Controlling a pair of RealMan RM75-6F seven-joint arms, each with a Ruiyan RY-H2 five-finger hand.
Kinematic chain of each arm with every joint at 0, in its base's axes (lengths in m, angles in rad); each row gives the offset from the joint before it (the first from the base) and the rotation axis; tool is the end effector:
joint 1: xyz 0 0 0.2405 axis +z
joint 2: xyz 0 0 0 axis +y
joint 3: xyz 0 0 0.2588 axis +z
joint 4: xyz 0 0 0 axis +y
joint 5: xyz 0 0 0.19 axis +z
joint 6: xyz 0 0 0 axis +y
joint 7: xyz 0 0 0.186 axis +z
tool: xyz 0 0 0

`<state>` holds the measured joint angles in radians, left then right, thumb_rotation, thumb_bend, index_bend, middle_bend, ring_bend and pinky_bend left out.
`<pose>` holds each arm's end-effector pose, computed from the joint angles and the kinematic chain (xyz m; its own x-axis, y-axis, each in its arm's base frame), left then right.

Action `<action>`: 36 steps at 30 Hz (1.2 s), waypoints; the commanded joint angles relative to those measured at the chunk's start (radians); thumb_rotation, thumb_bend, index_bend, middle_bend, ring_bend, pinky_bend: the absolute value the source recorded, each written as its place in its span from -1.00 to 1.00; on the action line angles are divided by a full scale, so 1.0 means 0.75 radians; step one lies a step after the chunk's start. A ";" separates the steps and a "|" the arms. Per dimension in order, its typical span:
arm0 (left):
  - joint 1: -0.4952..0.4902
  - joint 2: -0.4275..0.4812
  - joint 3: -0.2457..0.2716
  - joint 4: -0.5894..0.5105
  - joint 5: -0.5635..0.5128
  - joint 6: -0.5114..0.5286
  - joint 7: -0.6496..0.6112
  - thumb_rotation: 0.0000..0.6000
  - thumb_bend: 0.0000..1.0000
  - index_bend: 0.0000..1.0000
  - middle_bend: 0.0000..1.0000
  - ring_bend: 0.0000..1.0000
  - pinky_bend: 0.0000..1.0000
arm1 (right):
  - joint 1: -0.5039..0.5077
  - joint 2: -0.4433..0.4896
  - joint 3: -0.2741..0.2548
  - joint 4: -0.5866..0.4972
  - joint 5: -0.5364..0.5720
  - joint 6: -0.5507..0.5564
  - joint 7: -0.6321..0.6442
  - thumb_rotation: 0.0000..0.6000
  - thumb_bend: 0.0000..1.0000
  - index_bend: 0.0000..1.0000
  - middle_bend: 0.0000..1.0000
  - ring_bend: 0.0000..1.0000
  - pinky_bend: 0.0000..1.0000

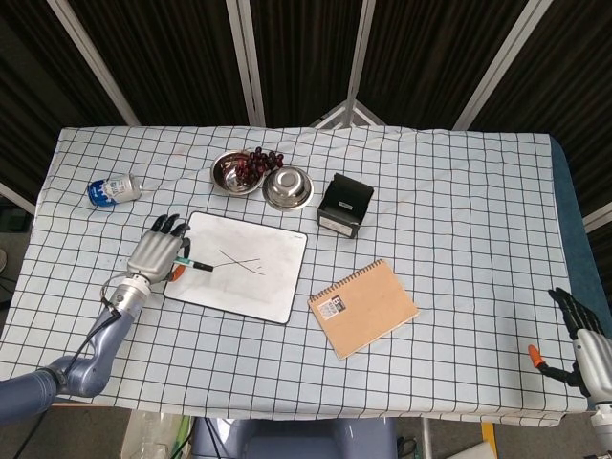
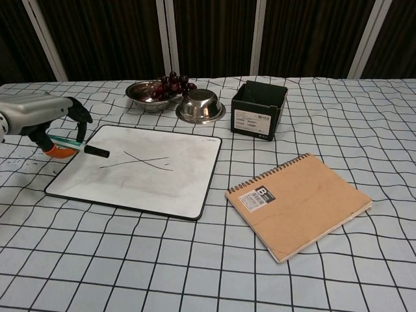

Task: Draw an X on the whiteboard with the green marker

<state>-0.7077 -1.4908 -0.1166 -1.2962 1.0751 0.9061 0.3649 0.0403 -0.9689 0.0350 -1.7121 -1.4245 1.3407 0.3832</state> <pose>-0.2211 0.3995 0.0164 0.6110 0.2549 0.7494 0.7894 -0.2678 -0.5525 -0.3288 -0.2006 0.1959 0.0502 -0.1234 0.9911 -0.9842 0.1628 0.0701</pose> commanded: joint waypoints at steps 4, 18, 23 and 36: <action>-0.005 -0.011 0.011 0.026 -0.055 -0.010 0.080 1.00 -0.22 0.01 -0.92 -1.00 -1.00 | -0.002 0.001 -0.001 -0.001 -0.001 0.002 0.001 1.00 -0.30 -1.00 -1.00 -1.00 -1.00; 0.020 0.010 -0.027 -0.050 -0.072 0.077 0.081 1.00 -0.58 -0.77 -1.00 -1.00 -1.00 | -0.009 -0.004 -0.004 0.007 -0.022 0.027 -0.004 1.00 -0.30 -1.00 -1.00 -1.00 -1.00; 0.059 0.059 -0.042 -0.144 -0.061 0.144 0.038 1.00 -0.58 -0.77 -1.00 -1.00 -1.00 | -0.011 -0.004 -0.005 0.010 -0.023 0.030 -0.005 1.00 -0.30 -1.00 -1.00 -1.00 -1.00; 0.450 0.369 0.114 -0.649 0.146 0.630 -0.160 1.00 -0.62 -0.97 -1.00 -1.00 -1.00 | -0.011 -0.009 -0.014 0.058 -0.052 0.051 -0.116 1.00 -0.30 -1.00 -1.00 -1.00 -1.00</action>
<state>-0.4606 -1.2740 -0.0861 -1.7167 1.1138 1.2766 0.3009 0.0318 -0.9715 0.0259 -1.6814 -1.4561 1.3719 0.3270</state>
